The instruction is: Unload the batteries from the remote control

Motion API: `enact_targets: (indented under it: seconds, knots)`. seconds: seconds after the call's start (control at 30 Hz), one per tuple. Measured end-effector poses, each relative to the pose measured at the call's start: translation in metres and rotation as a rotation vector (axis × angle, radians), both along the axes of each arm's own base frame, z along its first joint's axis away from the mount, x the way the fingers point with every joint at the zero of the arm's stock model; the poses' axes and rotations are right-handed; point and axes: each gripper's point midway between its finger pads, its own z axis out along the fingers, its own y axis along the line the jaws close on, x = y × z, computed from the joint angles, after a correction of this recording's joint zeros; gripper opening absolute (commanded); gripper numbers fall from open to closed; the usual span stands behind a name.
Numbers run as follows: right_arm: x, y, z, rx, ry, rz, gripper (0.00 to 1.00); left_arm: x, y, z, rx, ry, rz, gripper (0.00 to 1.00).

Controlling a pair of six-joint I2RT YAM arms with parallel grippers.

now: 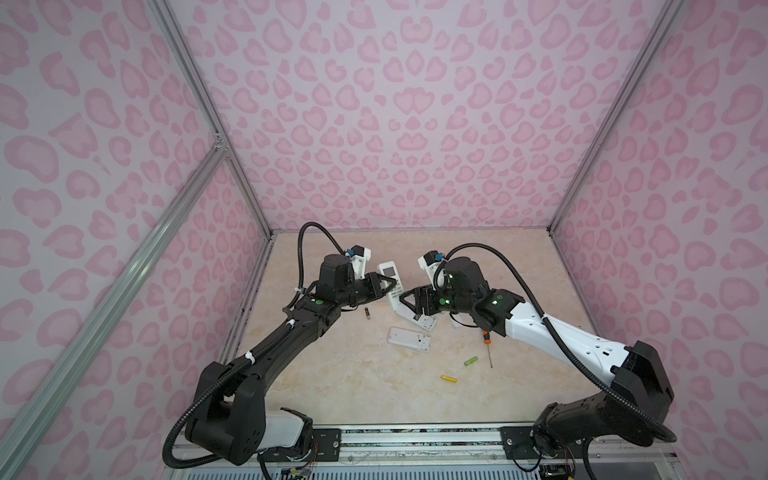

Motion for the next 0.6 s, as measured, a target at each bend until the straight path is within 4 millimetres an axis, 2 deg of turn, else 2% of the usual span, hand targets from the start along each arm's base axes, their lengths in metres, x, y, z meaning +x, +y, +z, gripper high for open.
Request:
enact_targets:
  seconds: [0.13,0.37,0.47,0.6]
  knots:
    - [-0.011,0.003,0.013,0.117,0.022,0.067,0.69,-0.008,-0.001,0.019,-0.015,-0.079,-0.06,0.1]
    - [-0.028,0.014,0.028,0.329,0.063,0.173,0.67,-0.025,-0.015,0.056,-0.096,-0.206,-0.214,0.1]
    - [-0.033,0.015,0.037,0.428,0.076,0.2,0.62,-0.033,-0.018,0.069,-0.128,-0.247,-0.263,0.09]
    - [-0.039,0.017,0.059,0.548,0.061,0.246,0.47,-0.043,-0.019,0.087,-0.156,-0.304,-0.295,0.09]
